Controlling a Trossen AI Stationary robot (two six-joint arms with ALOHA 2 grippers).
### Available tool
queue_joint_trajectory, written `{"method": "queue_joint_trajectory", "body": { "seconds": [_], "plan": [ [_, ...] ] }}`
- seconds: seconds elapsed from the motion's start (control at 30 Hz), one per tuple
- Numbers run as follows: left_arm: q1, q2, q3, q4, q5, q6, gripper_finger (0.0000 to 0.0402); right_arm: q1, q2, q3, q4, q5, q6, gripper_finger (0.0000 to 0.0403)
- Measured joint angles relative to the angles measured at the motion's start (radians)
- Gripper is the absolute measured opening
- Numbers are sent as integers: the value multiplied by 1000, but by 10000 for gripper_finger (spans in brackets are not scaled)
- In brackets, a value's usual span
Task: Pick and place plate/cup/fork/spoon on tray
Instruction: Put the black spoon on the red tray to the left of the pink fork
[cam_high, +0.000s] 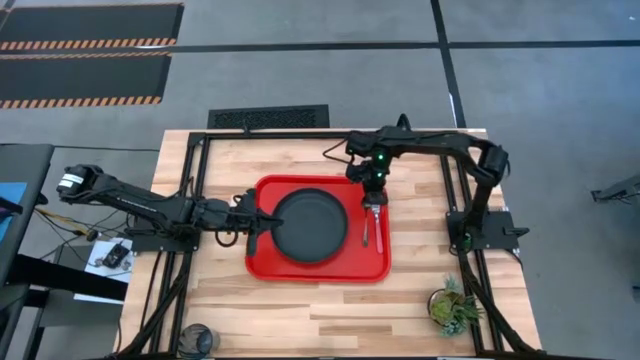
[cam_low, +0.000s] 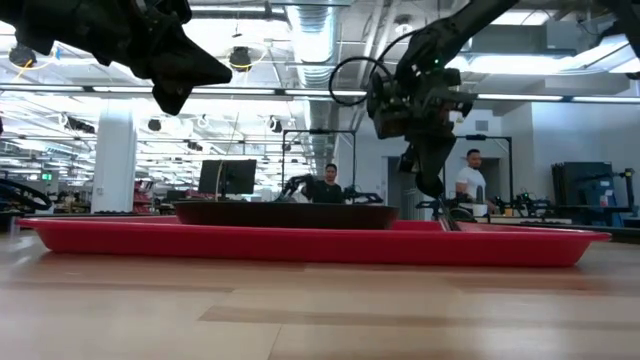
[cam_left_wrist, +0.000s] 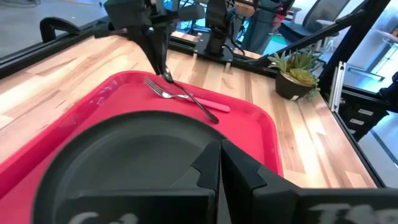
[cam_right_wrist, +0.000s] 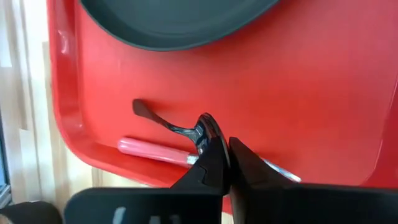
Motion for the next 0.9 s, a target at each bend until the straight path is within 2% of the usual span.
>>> {"method": "queue_joint_trajectory", "body": {
  "seconds": [0.67, 0.9],
  "plan": [
    [0, 0, 0, 10, -37, -10, 0, -6, 141, 1, 85, -8, 2, 33],
    [0, 0, 1, 10, -37, -10, 0, -3, 145, 0, 131, 28, 3, 66]
  ]
}}
